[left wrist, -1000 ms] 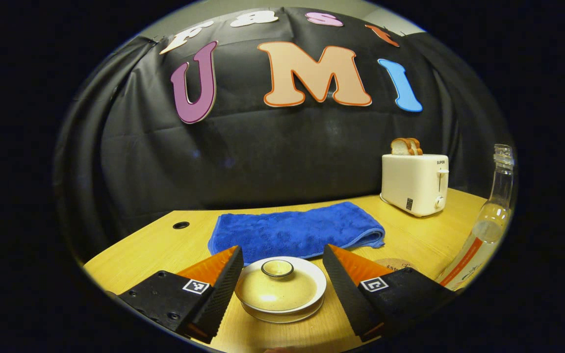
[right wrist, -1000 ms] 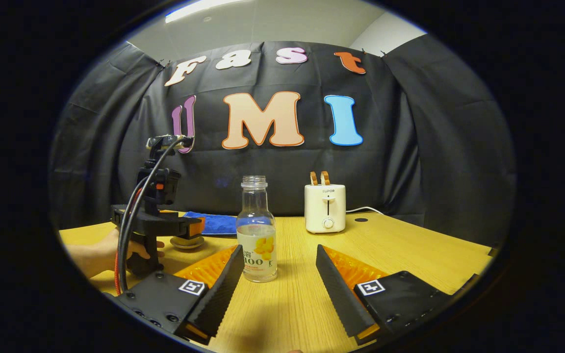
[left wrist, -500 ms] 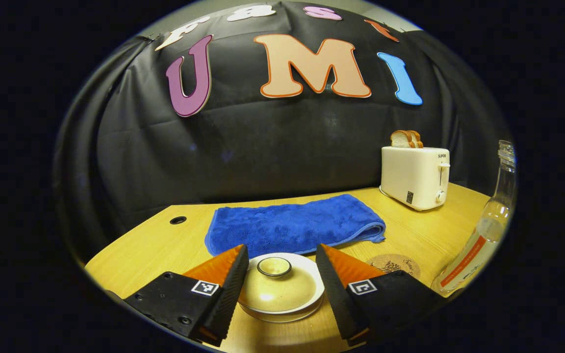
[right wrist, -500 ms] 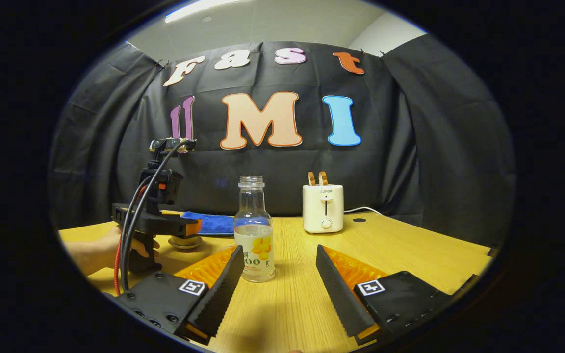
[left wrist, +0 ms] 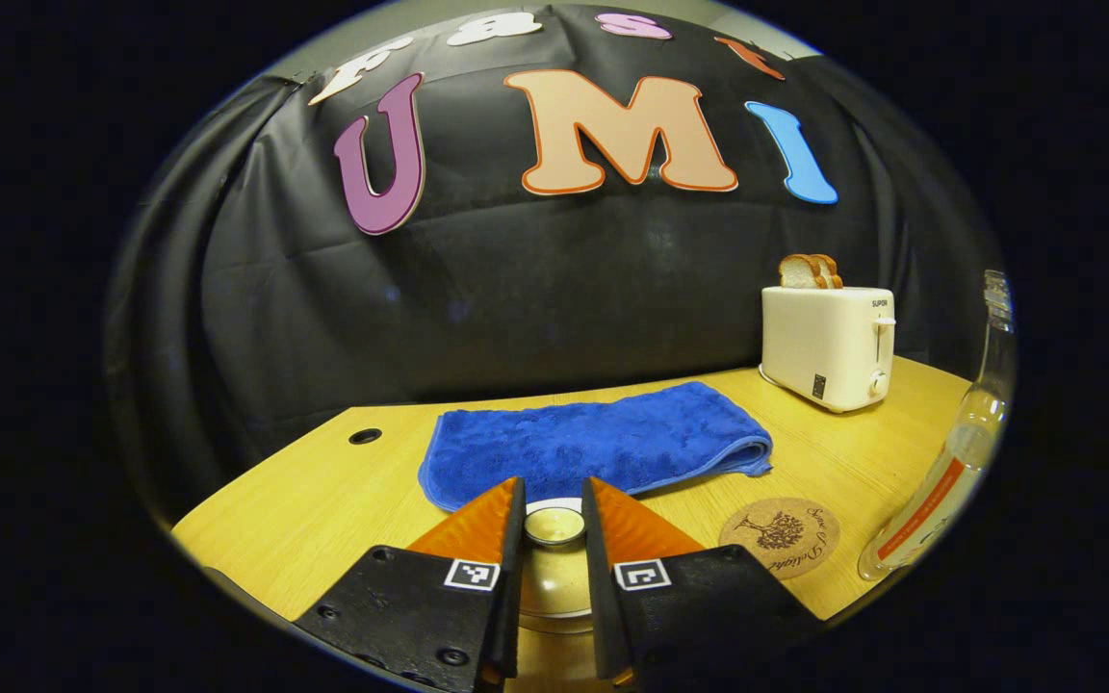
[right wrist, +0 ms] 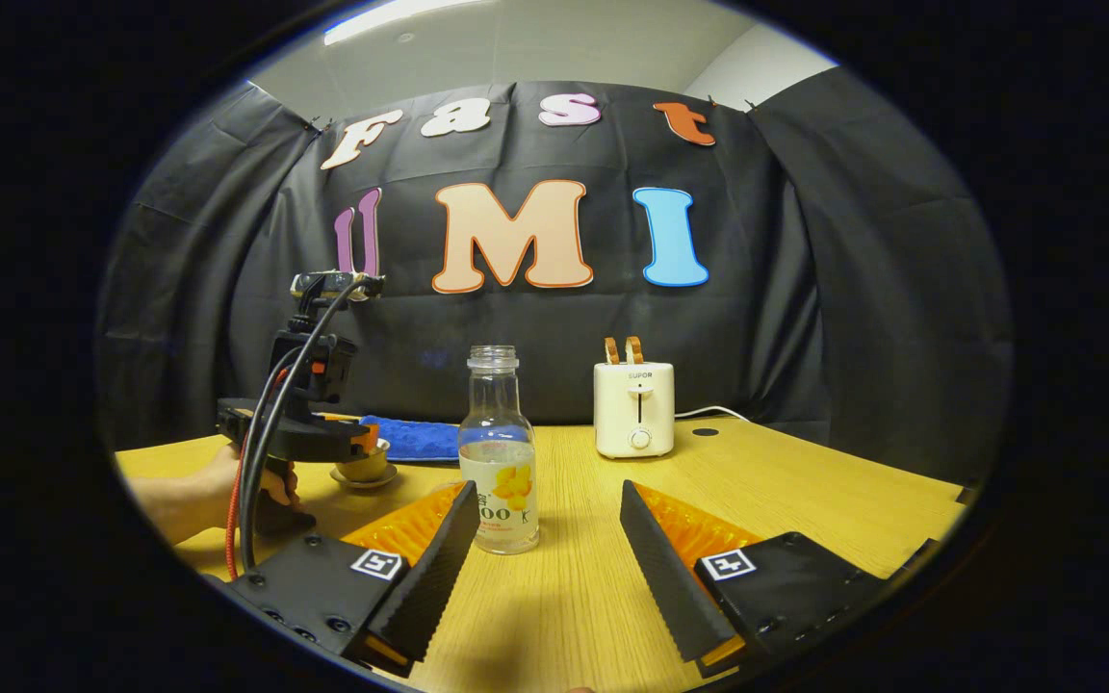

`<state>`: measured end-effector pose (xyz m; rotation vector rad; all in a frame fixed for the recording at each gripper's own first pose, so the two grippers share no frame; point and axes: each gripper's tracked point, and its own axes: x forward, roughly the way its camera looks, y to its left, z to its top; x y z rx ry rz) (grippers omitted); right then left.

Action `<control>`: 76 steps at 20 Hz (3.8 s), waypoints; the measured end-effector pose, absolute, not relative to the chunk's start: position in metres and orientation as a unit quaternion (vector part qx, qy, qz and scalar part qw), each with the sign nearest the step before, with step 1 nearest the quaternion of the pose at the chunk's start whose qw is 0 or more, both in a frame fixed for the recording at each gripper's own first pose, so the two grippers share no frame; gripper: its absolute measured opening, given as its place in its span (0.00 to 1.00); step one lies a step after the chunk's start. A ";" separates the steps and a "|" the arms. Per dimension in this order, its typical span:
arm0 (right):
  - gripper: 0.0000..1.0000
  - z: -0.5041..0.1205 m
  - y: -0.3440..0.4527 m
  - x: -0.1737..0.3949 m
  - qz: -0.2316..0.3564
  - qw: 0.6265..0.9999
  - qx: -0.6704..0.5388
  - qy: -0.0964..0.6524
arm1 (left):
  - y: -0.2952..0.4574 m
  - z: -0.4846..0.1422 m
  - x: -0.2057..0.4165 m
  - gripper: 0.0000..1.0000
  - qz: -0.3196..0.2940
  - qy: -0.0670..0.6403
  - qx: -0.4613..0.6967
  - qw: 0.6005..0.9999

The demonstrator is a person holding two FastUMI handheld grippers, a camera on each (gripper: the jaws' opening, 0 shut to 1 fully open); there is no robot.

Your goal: Open the teacup lid with one hand, grasp the water bottle and pour water into the teacup with the other hand; after pouring, place the water bottle on the coaster and then close the teacup lid.

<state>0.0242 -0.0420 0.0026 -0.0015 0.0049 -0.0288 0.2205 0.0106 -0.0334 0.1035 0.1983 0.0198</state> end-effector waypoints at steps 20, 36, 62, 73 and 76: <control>0.95 0.002 -0.040 0.025 -0.011 1.000 -0.001 0.004 | 0.047 -0.003 0.146 0.18 -0.003 0.001 0.019 1.000; 0.94 -0.033 0.000 0.085 0.039 0.994 -0.009 0.102 | 0.112 -0.003 0.056 0.18 0.020 -0.001 -0.001 1.000; 0.77 -0.037 0.035 0.159 0.020 0.980 -0.175 0.089 | 0.107 -0.003 0.068 0.18 0.002 -0.002 -0.002 1.000; 0.77 -0.044 0.085 0.193 0.040 0.867 -0.486 0.101 | 0.124 -0.004 0.071 0.18 0.013 -0.001 -0.002 1.000; 0.77 -0.040 0.099 0.204 0.043 0.817 -0.569 0.086 | 0.128 -0.003 0.071 0.18 0.015 0.000 -0.001 1.000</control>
